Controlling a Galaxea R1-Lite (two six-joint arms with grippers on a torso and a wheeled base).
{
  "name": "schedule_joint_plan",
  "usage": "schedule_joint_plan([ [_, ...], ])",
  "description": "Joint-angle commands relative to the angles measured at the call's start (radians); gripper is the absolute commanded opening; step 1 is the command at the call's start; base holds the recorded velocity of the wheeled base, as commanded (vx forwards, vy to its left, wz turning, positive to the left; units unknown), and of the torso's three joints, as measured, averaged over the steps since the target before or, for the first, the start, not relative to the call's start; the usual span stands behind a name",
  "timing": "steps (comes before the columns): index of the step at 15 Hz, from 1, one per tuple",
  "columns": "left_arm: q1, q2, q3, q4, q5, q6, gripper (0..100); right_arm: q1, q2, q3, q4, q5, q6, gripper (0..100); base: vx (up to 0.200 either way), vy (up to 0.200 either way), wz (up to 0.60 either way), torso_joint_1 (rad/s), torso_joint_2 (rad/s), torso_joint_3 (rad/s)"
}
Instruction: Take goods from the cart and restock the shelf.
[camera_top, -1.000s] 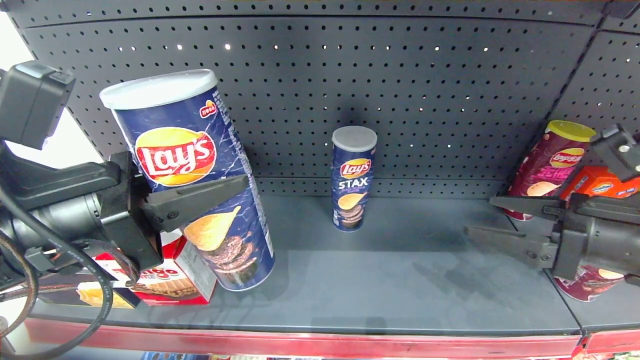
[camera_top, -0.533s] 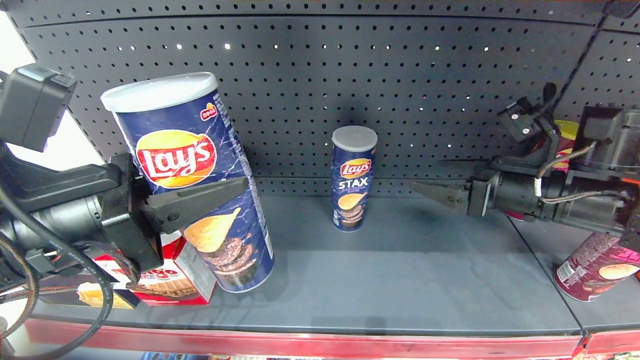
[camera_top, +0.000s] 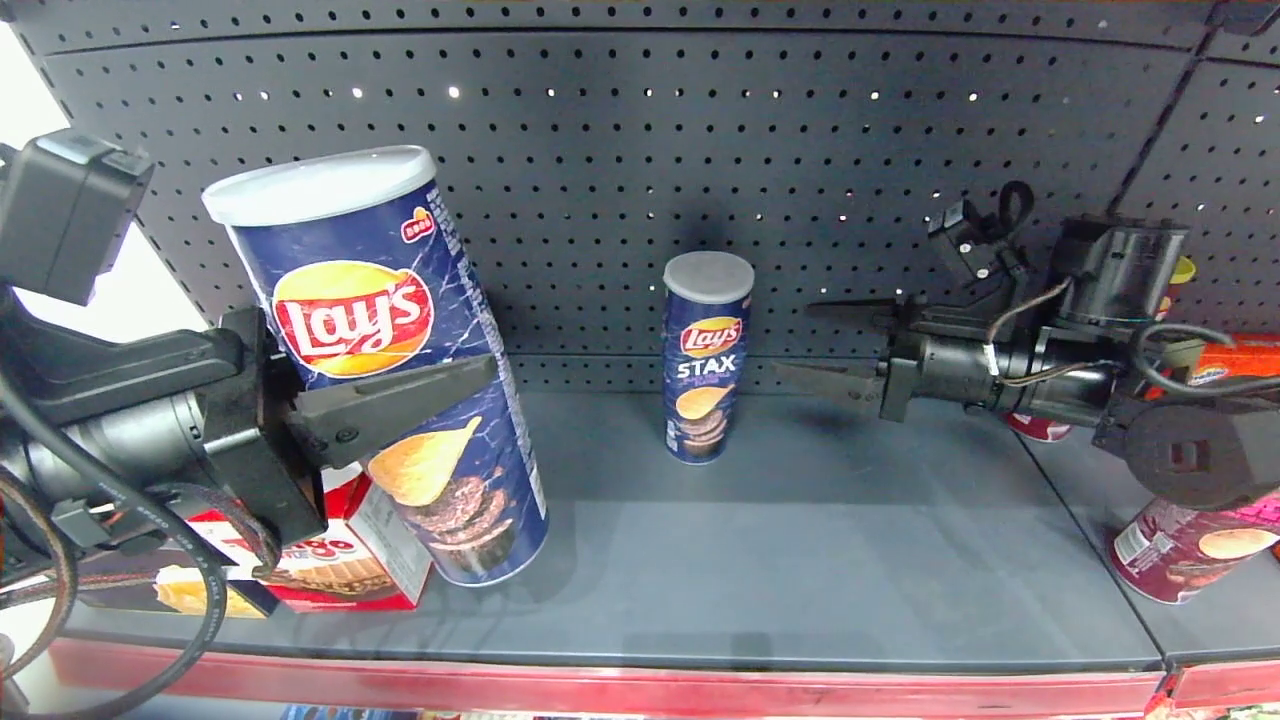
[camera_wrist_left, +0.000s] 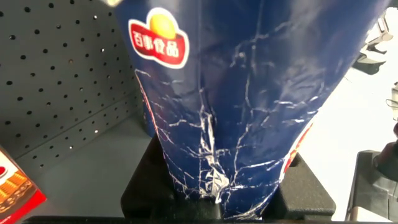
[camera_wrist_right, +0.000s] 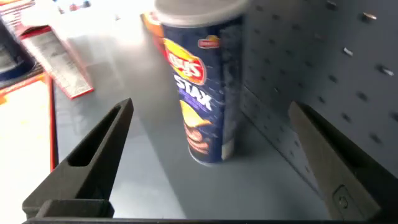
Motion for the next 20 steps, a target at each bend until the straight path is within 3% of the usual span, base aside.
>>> schedule_joint_plan([
  [1, 0.000, 0.001, 0.000, 0.000, 0.000, -0.001, 0, 0.002, 0.081, -0.060, -0.014, 0.052, -0.017, 100, 0.000, 0.000, 0.00, 0.000, 0.00, 0.000],
  [7, 0.000, 0.003, 0.001, -0.002, 0.000, -0.001, 0, 0.013, 0.218, -0.219, -0.032, 0.115, -0.029, 100, 0.000, 0.000, 0.00, 0.000, 0.00, 0.000],
  [20, 0.000, 0.001, 0.003, -0.002, 0.005, -0.001, 0, 0.070, 0.383, -0.282, -0.094, 0.129, -0.025, 100, 0.000, 0.000, 0.00, 0.000, 0.00, 0.000],
])
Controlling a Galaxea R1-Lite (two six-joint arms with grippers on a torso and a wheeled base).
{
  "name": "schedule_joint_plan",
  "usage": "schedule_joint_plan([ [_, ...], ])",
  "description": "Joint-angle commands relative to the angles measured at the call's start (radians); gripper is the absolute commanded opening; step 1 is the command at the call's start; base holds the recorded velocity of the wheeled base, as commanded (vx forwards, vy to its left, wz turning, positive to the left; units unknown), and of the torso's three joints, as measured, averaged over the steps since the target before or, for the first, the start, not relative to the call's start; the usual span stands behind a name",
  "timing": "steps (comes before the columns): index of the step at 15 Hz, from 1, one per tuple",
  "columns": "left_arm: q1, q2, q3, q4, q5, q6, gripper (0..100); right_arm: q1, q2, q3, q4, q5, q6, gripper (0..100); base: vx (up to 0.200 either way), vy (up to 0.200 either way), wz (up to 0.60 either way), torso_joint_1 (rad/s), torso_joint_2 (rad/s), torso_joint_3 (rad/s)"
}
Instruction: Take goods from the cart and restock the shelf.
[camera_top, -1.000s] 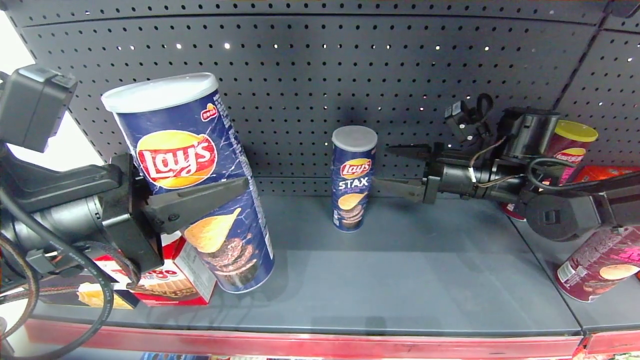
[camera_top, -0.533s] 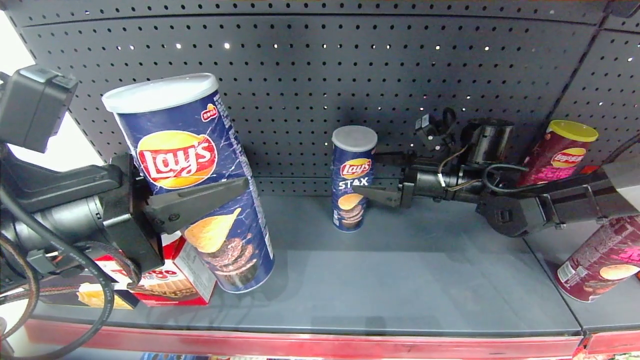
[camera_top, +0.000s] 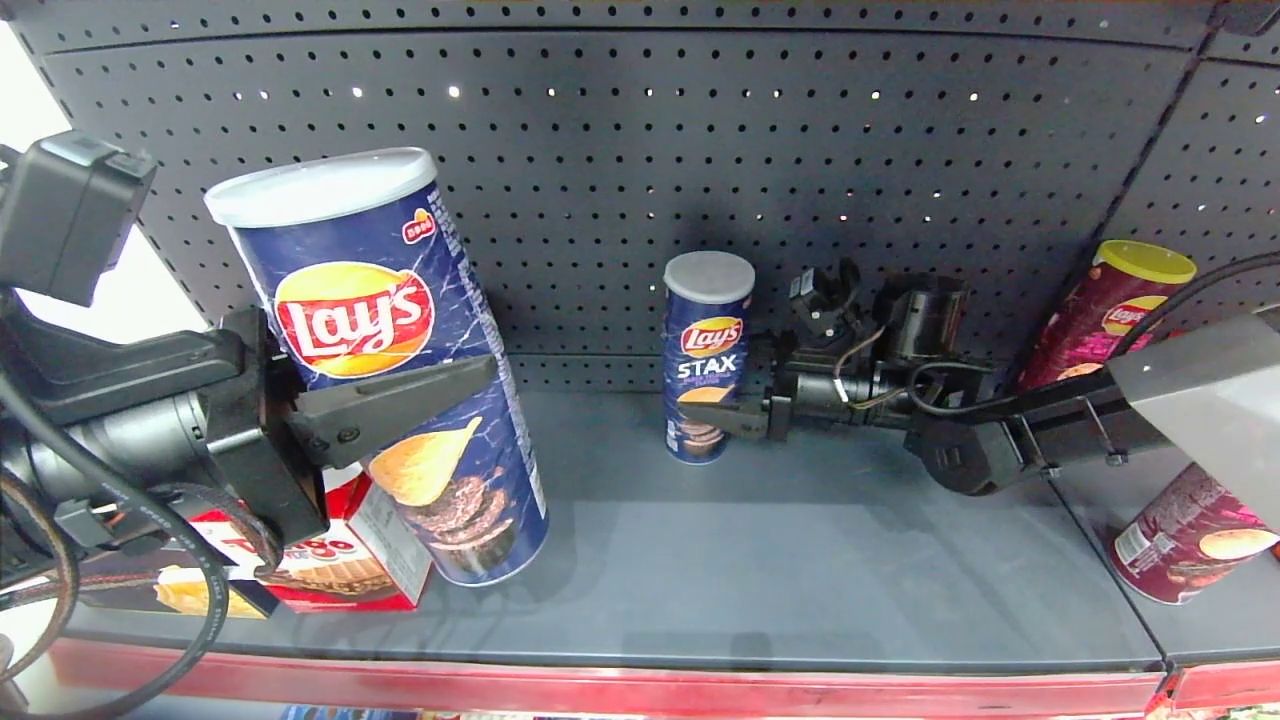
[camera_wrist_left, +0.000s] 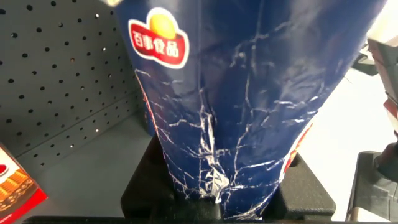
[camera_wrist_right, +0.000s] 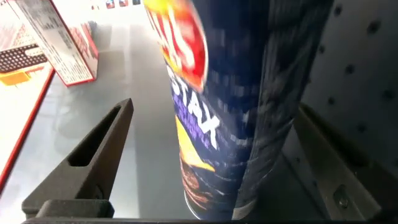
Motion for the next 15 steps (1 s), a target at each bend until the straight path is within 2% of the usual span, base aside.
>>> schedule_joint_plan([
  [1, 0.000, 0.000, 0.000, 0.000, 0.000, -0.001, 0, 0.003, 0.033, -0.006, -0.008, 0.001, 0.001, 100, 0.000, 0.000, 0.00, 0.000, 0.00, 0.000],
  [6, 0.002, -0.001, 0.010, 0.000, 0.001, 0.001, 0, 0.009, 0.105, -0.067, -0.009, 0.001, 0.002, 100, 0.000, 0.000, 0.00, 0.000, 0.00, 0.000],
  [7, 0.002, -0.003, 0.010, 0.000, 0.001, -0.001, 0, 0.010, 0.115, -0.075, -0.011, 0.001, 0.001, 0, 0.000, 0.000, 0.00, 0.000, 0.00, 0.000],
  [15, 0.003, -0.010, 0.042, -0.002, 0.001, -0.001, 0, 0.016, 0.070, -0.053, -0.015, -0.001, 0.001, 0, 0.000, 0.000, 0.00, 0.000, 0.00, 0.000],
])
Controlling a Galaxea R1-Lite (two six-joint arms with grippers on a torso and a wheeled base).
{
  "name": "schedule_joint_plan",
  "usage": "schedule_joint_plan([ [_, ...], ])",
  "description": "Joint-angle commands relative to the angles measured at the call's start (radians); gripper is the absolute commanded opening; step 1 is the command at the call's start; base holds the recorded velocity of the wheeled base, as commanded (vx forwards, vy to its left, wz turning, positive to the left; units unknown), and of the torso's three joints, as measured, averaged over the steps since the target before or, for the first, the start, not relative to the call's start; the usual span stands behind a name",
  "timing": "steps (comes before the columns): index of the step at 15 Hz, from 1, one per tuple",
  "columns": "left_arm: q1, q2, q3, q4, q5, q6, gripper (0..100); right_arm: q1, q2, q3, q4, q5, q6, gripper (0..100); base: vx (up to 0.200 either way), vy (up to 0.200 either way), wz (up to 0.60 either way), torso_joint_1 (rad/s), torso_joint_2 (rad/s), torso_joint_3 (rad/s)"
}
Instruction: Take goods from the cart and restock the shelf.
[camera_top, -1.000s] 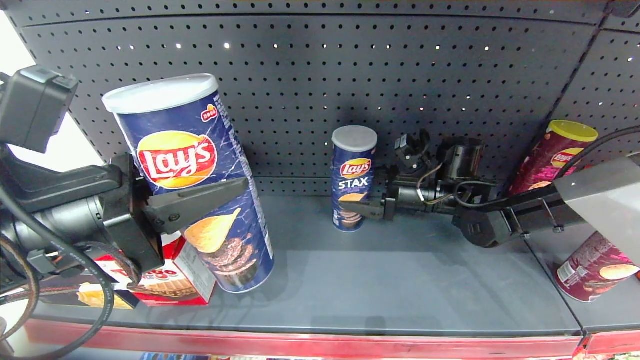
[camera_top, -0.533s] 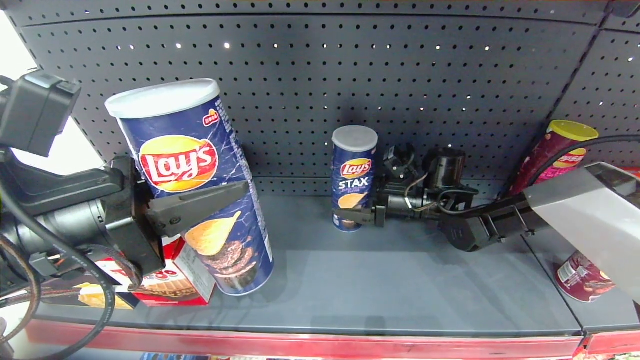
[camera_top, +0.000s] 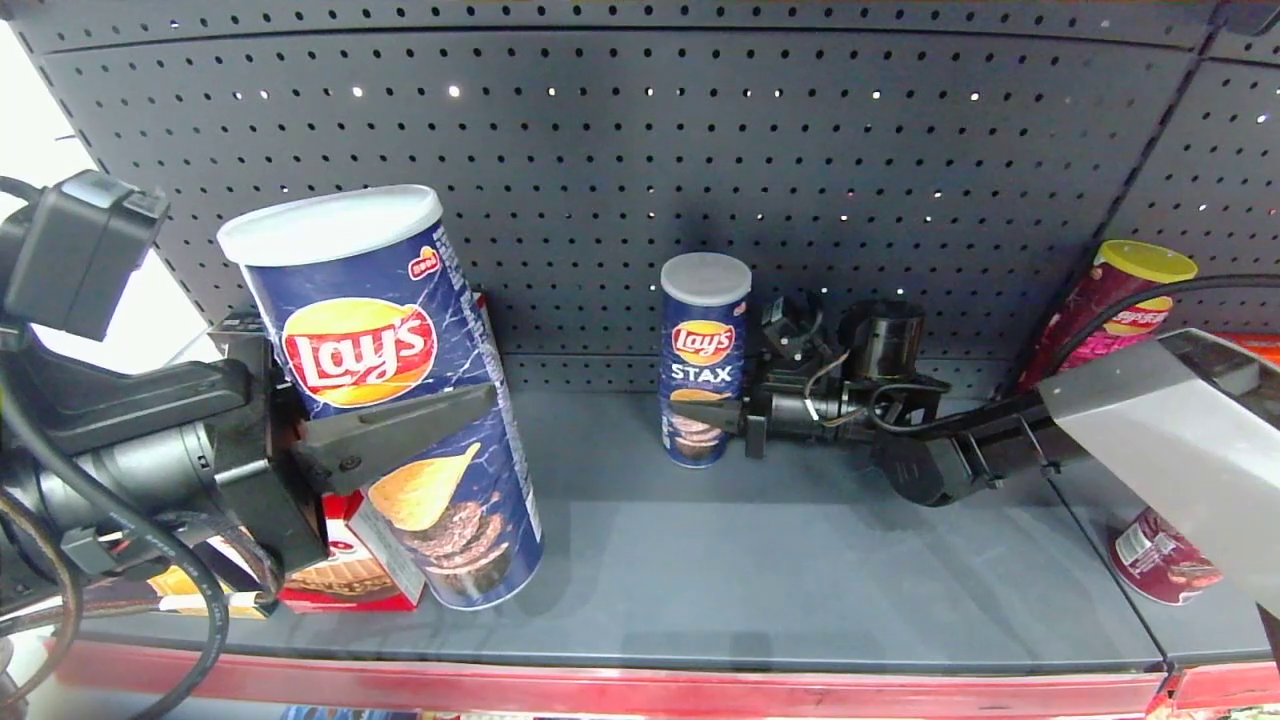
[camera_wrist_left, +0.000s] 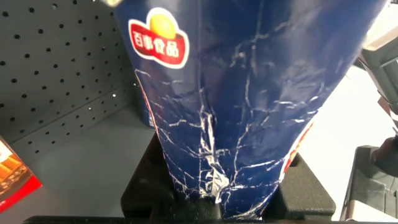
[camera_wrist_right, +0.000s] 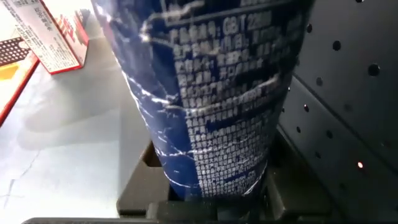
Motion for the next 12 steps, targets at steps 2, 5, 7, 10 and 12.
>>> schedule_joint_plan([
  [2, -0.001, -0.005, 0.000, -0.001, 0.000, 0.000, 0, 0.002, -0.081, 0.052, -0.003, 0.000, -0.001, 0, 0.000, 0.000, 0.00, 0.000, 0.00, 0.000],
  [5, -0.001, -0.005, -0.008, -0.001, 0.000, 0.000, 0, 0.005, -0.224, 0.248, -0.079, -0.003, 0.001, 0, 0.000, 0.000, 0.00, 0.000, 0.00, 0.000],
  [7, -0.001, -0.005, -0.009, -0.001, 0.000, 0.000, 0, 0.022, -0.307, 0.414, -0.152, -0.009, 0.001, 0, 0.000, 0.000, 0.00, 0.000, 0.00, 0.000],
  [10, -0.001, -0.005, -0.012, -0.001, 0.000, 0.000, 0, 0.074, -0.409, 0.642, -0.263, -0.010, 0.004, 0, 0.000, 0.000, 0.00, 0.000, 0.00, 0.000],
  [12, -0.001, -0.001, -0.025, -0.001, 0.000, 0.000, 0, 0.094, -0.460, 0.734, -0.284, -0.010, 0.007, 0, 0.000, 0.000, 0.00, 0.000, 0.00, 0.000],
])
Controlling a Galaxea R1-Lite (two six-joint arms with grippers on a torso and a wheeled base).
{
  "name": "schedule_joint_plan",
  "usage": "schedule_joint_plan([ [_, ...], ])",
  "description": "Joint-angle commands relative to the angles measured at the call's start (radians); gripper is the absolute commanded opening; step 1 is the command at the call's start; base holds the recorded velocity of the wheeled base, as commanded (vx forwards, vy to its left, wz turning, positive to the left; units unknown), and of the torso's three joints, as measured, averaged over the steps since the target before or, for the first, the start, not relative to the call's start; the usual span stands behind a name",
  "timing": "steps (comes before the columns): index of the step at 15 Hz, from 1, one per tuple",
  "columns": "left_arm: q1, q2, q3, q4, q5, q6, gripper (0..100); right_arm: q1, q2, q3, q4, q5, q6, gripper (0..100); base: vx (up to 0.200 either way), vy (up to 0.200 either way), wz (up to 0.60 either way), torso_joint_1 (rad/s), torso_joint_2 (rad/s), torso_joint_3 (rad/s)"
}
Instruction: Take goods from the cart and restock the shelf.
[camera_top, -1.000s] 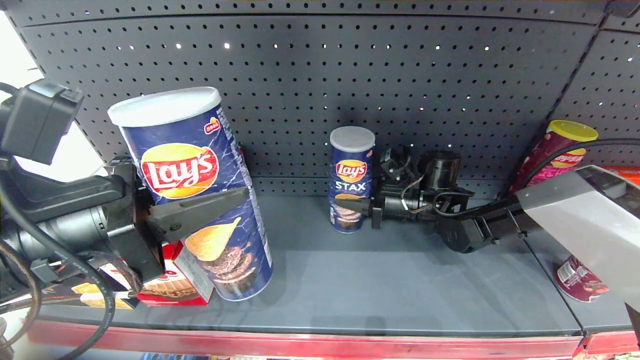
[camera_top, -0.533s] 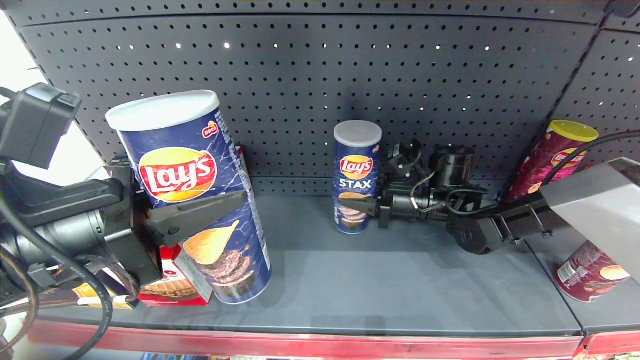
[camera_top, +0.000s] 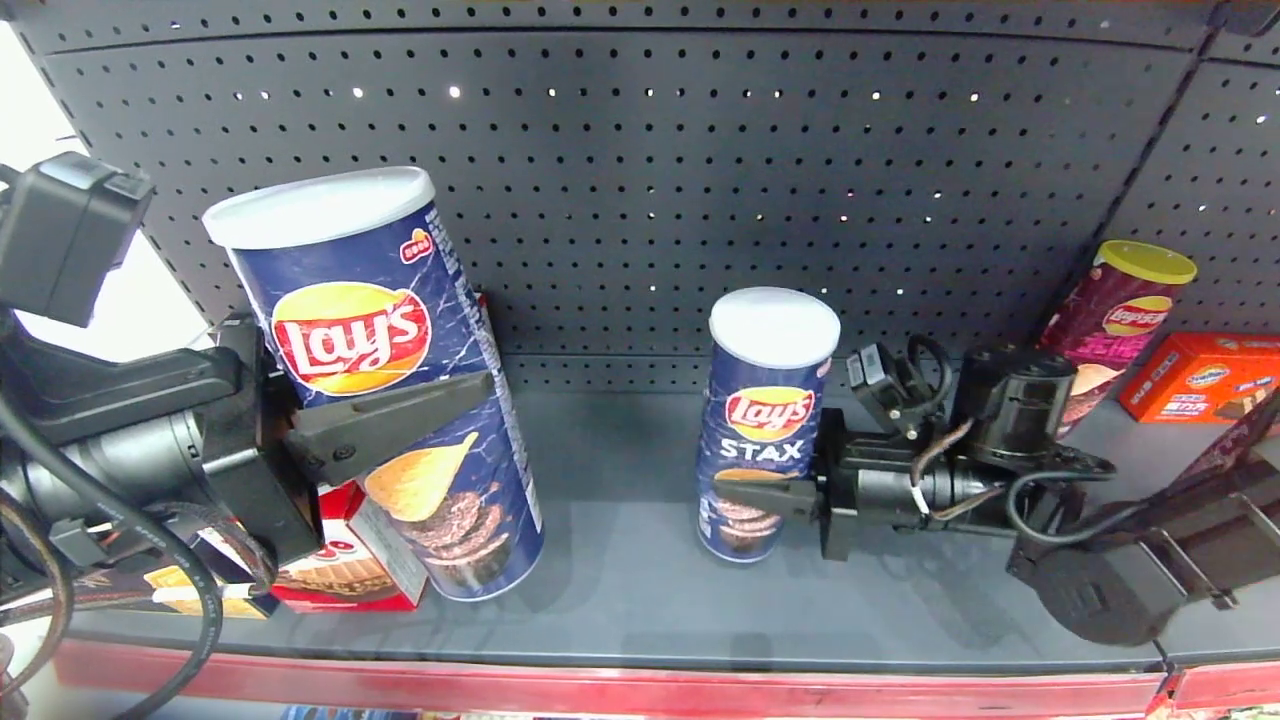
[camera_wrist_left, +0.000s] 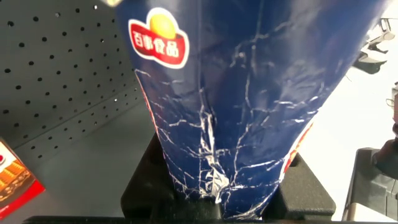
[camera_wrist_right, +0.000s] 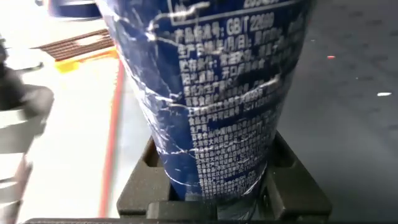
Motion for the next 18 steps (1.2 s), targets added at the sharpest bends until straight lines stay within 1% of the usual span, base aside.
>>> schedule_joint_plan([
  [1, 0.000, 0.004, -0.011, -0.001, 0.000, 0.000, 0, 0.030, -0.107, 0.119, -0.022, 0.000, 0.006, 0, 0.000, 0.000, 0.00, 0.000, 0.00, 0.000],
  [6, 0.000, 0.004, -0.011, -0.001, 0.000, 0.000, 0, 0.030, -0.074, 0.197, -0.071, 0.000, 0.007, 0, 0.000, 0.000, 0.00, 0.000, 0.00, 0.000],
  [10, 0.000, 0.009, -0.014, -0.001, 0.000, 0.000, 0, 0.030, 0.005, 0.200, -0.160, -0.002, 0.006, 0, 0.000, 0.000, 0.00, 0.000, 0.00, 0.000],
  [18, 0.000, 0.010, -0.014, -0.001, 0.000, 0.000, 0, 0.029, 0.051, 0.200, -0.183, -0.003, 0.001, 0, 0.000, 0.000, 0.00, 0.000, 0.00, 0.000],
])
